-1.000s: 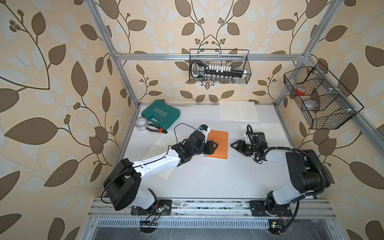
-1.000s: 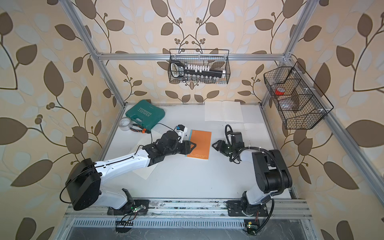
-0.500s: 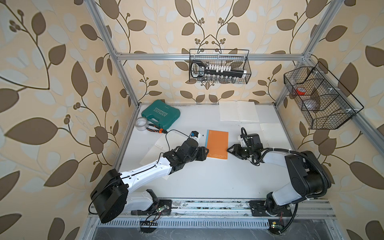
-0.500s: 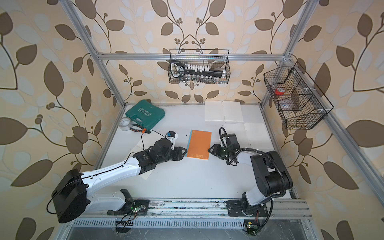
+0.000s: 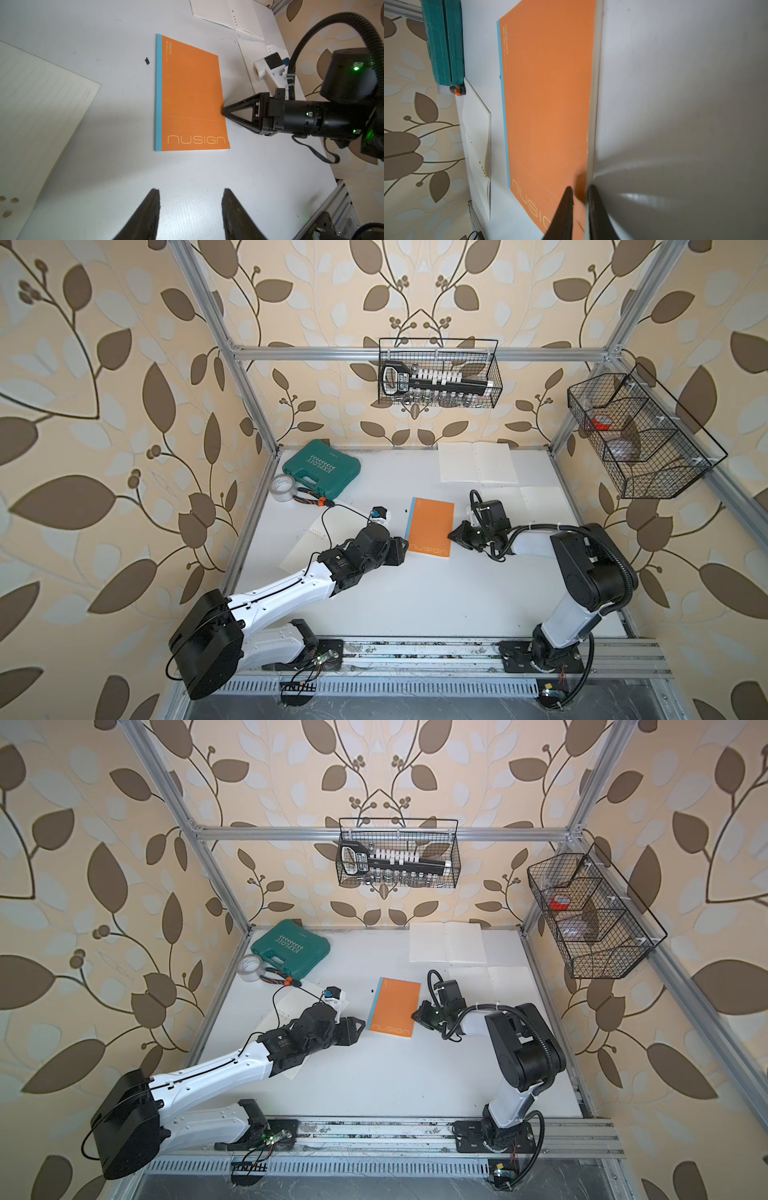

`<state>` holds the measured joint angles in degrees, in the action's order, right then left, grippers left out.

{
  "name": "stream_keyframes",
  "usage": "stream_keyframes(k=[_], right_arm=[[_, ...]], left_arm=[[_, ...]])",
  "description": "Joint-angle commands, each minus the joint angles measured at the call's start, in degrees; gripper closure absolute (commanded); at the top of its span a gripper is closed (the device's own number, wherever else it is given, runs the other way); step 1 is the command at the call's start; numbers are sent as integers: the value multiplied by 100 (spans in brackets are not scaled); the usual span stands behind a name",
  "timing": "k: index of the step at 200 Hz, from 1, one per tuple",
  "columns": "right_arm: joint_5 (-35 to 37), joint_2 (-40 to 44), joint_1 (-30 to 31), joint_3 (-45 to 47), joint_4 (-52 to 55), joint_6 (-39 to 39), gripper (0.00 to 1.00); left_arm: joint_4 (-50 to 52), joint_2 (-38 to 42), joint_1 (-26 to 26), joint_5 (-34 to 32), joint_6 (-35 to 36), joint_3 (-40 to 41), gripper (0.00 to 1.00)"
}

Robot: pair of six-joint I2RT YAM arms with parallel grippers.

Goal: Close the notebook
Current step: Move the notebook to the center of the board.

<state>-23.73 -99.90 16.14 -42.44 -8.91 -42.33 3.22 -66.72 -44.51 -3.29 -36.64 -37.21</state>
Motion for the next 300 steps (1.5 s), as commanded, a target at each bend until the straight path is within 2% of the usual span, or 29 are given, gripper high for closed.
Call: stream_keyframes(k=[1, 46, 76, 92, 104, 130, 142, 193, 225, 256, 300], right_arm=[[529, -427, 65, -94, 277, -219, 88], [702, -960, 65, -567, 206, -449, 95], [618, -1250, 65, -787, 68, -660, 96], [708, -1209, 129, -858, 198, -560, 93], [779, -1041, 174, -814, 273, -461, 89], [856, -565, 188, -644, 513, -294, 67], [889, -314, 198, -515, 601, -210, 63], [630, 277, 383, 107, 670, -188, 63], [422, 407, 866, 368, 345, -483, 65], [468, 275, 1348, 300, 200, -705, 65], [512, -101, 1417, -16, 169, -754, 65]], left_arm=[[95, 219, 83, -154, -97, 94, 50], [196, 411, 139, -207, -169, 238, 49], [296, 508, 159, -242, -185, 274, 49], [359, 537, 170, -270, -185, 274, 48], [391, 554, 179, -284, -186, 290, 48], [346, 548, 197, -257, -211, 347, 48], [320, 537, 210, -240, -228, 361, 48], [201, 406, 232, -153, -255, 358, 48], [218, 427, 237, -163, -273, 370, 48], [231, 449, 241, -184, -291, 392, 47], [309, 457, 250, -168, -291, 365, 47]])
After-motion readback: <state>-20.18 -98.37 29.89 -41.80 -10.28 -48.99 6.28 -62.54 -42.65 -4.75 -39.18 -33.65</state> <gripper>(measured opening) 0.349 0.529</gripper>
